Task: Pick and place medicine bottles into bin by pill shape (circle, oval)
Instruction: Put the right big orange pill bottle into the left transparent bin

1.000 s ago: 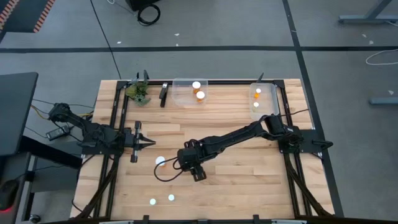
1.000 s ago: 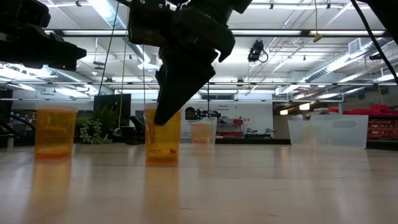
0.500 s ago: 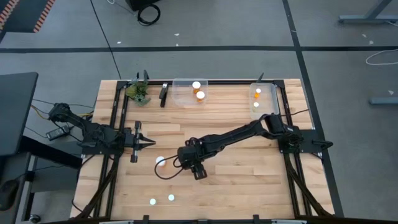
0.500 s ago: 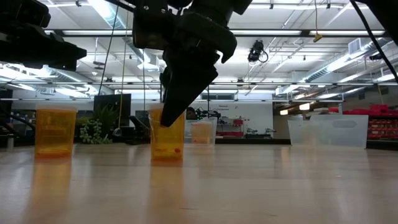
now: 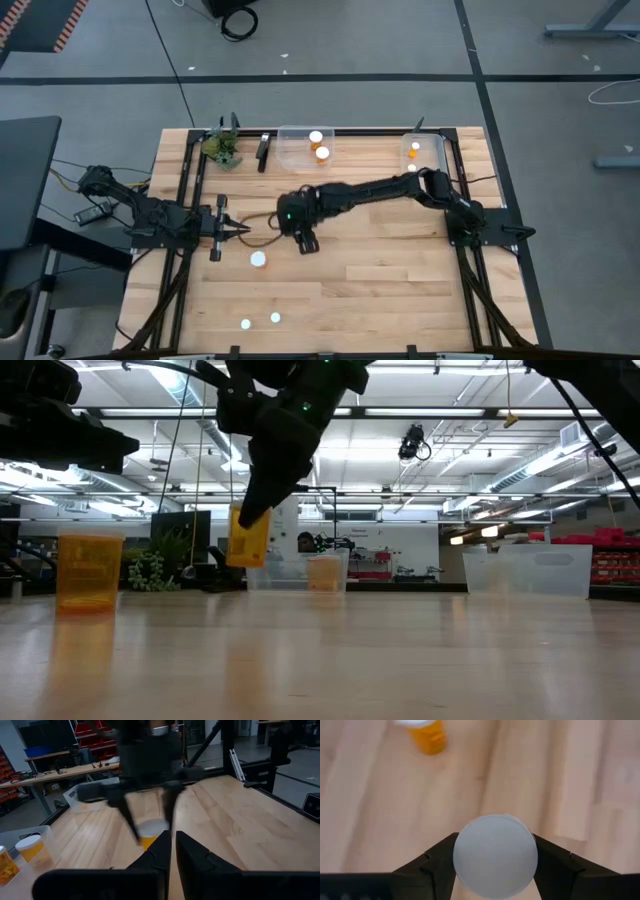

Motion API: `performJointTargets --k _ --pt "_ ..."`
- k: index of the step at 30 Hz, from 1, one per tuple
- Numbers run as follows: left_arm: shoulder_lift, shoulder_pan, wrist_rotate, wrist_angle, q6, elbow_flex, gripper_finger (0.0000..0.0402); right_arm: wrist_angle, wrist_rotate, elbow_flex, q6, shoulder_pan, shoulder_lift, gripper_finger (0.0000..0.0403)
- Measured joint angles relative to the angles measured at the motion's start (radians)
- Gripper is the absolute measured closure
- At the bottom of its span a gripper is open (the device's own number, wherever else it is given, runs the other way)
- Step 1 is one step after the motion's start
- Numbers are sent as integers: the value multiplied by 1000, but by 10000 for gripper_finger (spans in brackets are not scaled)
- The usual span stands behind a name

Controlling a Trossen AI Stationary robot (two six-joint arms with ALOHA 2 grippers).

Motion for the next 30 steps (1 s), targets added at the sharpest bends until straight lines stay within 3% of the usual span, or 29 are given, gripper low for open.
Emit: performJointTargets --k 20,30 --pt "0 0 0 0 0 0 366 88 0 143 -188 -222 0 178" --pt "0 0 0 0 0 0 375 188 -17 147 -239 -353 0 178"
